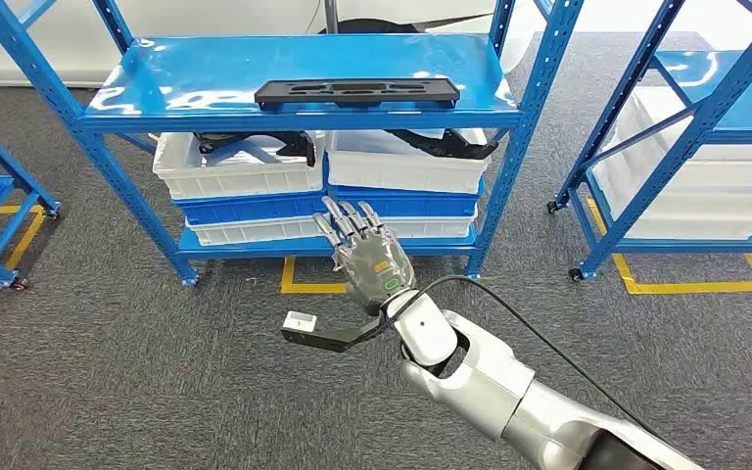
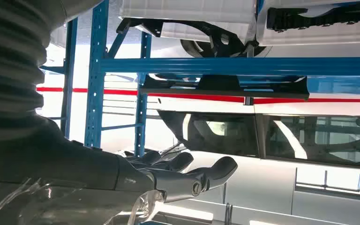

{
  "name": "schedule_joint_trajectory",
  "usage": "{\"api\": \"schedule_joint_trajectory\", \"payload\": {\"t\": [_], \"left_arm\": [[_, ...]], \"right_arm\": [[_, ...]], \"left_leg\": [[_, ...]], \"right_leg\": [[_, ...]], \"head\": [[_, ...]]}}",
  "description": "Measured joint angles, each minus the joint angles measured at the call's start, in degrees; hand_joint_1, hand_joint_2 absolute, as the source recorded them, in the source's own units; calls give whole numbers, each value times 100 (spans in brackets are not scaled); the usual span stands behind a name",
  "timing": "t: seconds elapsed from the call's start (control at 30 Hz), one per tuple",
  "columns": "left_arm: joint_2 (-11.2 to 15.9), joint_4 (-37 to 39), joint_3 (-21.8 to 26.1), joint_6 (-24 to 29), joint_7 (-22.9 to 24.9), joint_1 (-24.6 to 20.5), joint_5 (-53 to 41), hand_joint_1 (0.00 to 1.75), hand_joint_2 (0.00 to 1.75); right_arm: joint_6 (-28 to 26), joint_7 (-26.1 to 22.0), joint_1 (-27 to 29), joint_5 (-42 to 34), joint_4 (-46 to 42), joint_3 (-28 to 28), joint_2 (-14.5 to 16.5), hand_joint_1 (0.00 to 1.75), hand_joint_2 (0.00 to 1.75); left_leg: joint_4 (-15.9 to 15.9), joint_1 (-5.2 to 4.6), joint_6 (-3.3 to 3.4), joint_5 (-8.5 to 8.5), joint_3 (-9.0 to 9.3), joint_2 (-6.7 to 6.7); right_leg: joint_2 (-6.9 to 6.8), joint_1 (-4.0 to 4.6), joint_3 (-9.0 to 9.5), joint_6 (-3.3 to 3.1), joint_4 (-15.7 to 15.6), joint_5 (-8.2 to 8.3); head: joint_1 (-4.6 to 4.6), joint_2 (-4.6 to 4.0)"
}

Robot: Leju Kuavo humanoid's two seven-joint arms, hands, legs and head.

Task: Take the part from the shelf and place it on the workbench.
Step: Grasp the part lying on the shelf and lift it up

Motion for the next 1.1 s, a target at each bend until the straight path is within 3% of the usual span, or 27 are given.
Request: {"api": "schedule_joint_trajectory", "payload": {"t": [0.23, 0.37, 0.43, 0.53, 0.57, 0.6, 0.67, 0.7, 0.77, 0.83, 0.9, 0.97, 1.03, 1.07, 1.1], "left_arm": [[0, 2, -45, 9, -40, 26, 8, 0, 0], [-4, 4, -60, 22, -73, 40, 21, 0, 0], [-8, 4, -66, 27, -83, 44, 23, 0, 0], [-16, 4, -76, 35, -88, 48, 28, 0, 0], [-17, 4, -80, 38, -91, 52, 31, 0, 0], [-19, 4, -85, 40, -95, 55, 34, 0, 0], [-24, 5, -96, 43, -106, 58, 39, 0, 0], [-25, 8, -101, 46, -113, 54, 40, 0, 0], [-24, 16, -110, 61, -131, 44, 39, 0, 0], [-25, 20, -118, 73, -144, 38, 37, 0, 0], [-26, 20, -125, 76, -148, 27, 29, 0, 0], [-26, 20, -130, 76, -149, 6, 25, 0, 0], [-26, 20, -133, 79, -147, -12, 28, 0, 0], [-25, 21, -134, 80, -147, -16, 30, 0, 0], [-25, 22, -134, 83, -146, -18, 32, 0, 0]], "right_arm": [[91, -21, -18, -169, 0, 16, 1, 0, 175], [110, -34, -43, -266, 1, 16, 0, 0, 175], [112, -27, -75, -298, 2, 15, -2, 0, 175], [105, 7, -76, -337, 3, 15, -13, 0, 175], [101, 17, -69, -346, 4, 15, -20, 0, 175], [97, 25, -63, -352, 4, 15, -28, 0, 175], [92, 32, -68, -353, 4, 15, -35, 0, 175], [90, 34, -73, -354, 5, 16, -39, 0, 175], [79, 37, -78, -355, 6, 16, -48, 0, 175], [67, 37, -75, -357, 6, 15, -57, 0, 175], [58, 38, -96, -355, 4, 14, -56, 0, 175], [46, 38, -123, -349, 2, 13, -50, 0, 175], [34, 37, -114, -340, 2, 14, -50, 0, 175], [29, 37, -105, -332, 2, 15, -50, 0, 175], [24, 37, -100, -323, 2, 15, -50, 0, 175]], "left_leg": [[21, -27, 21, -11, -23, 0], [-53, -17, 132, -6, 4, 0], [-75, 13, 173, 12, 44, 3], [-74, 17, 180, 4, 52, 2], [-72, 26, 167, -9, 61, -3], [-70, 41, 143, -26, 81, -8], [-60, 82, 57, -87, 144, -18], [-47, 94, 8, -118, 168, -20], [-30, 85, -90, -173, 178, -20], [-28, 89, -166, -204, 197, -16], [159, 110, -207, -250, 142, -4], [795, 103, -212, -403, -226, 7], [1571, 61, -189, -655, -774, 8], [1786, 34, -167, -730, -972, 8], [1776, -2, -124, -685, -1069, 8]], "right_leg": [[-1, -43, -12, 25, -10, 16], [-1, -58, -68, 101, 142, 73], [2, -55, -274, 85, 526, -152], [7, -55, -881, 102, 1592, -588], [7, -60, -994, 124, 1720, -575], [6, -70, -994, 148, 1620, -447], [8, -104, -723, 200, 907, 6], [13, -108, -580, 201, 556, 109], [18, -91, -460, 103, 245, 131], [13, -63, -465, -57, 274, 92], [22, -58, -417, -153, 275, 81], [31, -46, -362, -215, 271, 47], [36, -8, -306, -269, 272, -16], [41, 15, -267, -289, 272, -52], [49, 44, -207, -304, 271, -96]], "head": [[1, 0], [1, 0], [4, 0], [5, 0], [4, 0], [4, 0], [4, 0], [7, 0], [6, 0], [3, -1], [-4, -1], [-16, 0], [-20, 0], [-20, 0], [-21, 0]]}}
